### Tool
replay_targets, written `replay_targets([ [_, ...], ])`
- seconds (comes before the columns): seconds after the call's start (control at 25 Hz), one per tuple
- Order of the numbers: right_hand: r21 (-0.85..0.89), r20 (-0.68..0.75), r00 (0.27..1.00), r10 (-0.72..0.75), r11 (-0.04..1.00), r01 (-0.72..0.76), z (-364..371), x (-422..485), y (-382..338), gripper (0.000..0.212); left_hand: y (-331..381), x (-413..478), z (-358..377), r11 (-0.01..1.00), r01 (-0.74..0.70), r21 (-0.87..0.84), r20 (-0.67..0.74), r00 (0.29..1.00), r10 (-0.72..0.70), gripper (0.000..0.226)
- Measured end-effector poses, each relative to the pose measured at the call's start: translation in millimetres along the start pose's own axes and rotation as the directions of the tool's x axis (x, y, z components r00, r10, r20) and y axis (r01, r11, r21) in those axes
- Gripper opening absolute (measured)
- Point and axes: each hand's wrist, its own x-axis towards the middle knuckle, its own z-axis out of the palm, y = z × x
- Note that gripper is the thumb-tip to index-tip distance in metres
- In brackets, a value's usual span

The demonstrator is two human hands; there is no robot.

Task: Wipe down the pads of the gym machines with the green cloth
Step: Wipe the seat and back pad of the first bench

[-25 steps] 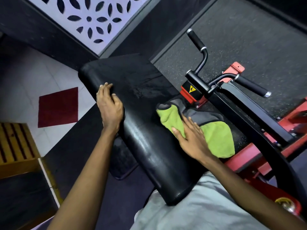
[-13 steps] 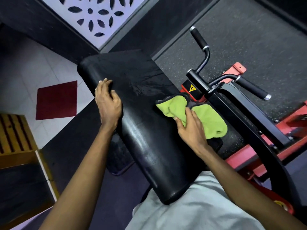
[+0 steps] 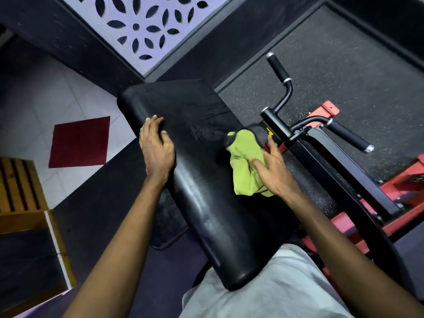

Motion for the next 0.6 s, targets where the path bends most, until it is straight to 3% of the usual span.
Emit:
replay_targets([
  [0.12,-0.104,-0.052,0.999,0.000,0.995,-0.005,10,-1,-14,0.103,2,1,0,1.000,-0.006,0.028,-0.009,1.000,0.006,0.042],
  [0.24,0.024,-0.160,0.983,-0.094,0.995,0.099,41,-7,-20,0.090,6,-1,-1,0.999,-0.004,0.052,0.011,1.000,0.003,0.043],
  [0.36,0.207,-0.253,0.967,0.025,0.978,0.028,38,-21,10,0.079,12,-3,-4,0.990,-0.028,0.141,0.051,0.998,0.021,0.045],
  [0.52,0.241,-0.283,0.930,0.234,0.956,-0.167,27,-52,46,0.065,17,-10,-2,0.979,-0.147,0.143,0.177,0.977,0.121,0.043],
  [0.6,0.236,-0.295,0.930,0.221,0.960,-0.153,33,-44,37,0.075,20,-17,2,0.972,-0.186,0.142,0.210,0.966,0.154,0.041],
])
